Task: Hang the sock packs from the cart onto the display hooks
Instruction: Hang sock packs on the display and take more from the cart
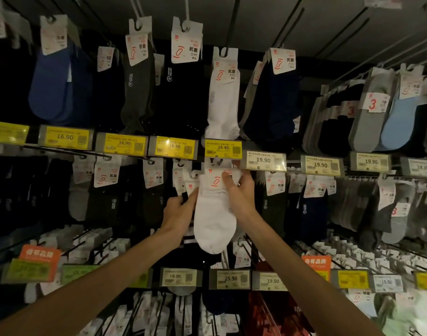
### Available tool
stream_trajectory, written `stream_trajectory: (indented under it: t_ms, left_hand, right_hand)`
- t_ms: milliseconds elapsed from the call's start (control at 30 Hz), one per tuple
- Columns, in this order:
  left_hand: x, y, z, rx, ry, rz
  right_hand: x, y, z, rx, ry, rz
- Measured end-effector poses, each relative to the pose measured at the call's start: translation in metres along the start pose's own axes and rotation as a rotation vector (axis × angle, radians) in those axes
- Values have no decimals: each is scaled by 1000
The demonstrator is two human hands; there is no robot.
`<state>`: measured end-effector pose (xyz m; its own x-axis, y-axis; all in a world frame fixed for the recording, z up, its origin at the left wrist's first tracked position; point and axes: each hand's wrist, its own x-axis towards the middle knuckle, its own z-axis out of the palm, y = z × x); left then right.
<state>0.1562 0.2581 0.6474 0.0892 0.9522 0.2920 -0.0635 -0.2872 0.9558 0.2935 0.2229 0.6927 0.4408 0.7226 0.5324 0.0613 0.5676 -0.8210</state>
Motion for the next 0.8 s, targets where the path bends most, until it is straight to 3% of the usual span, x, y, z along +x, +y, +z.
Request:
stream_trajectory:
  t_ms: [133,300,400,500,600,800]
  left_hand:
    - [8,-2,-5,71,34,24]
    - [18,-14,-26,164,179,7]
    - [27,-25,-44,200,226,-5]
    - [33,-32,-59,204,228,-20]
    - [41,-40,-65,165,225,-34]
    - [54,-58,-73,88,201,-62]
  right_hand:
    - [13,3,4,-42,9,58]
    - [46,31,11,-426,-15,-7]
    - [69,59,16,-684,-152,-2]
    - [81,86,15,-795,-292,22]
    - [85,103,16,-741,-274,-34]
    - [95,123,22,-444,-53,33]
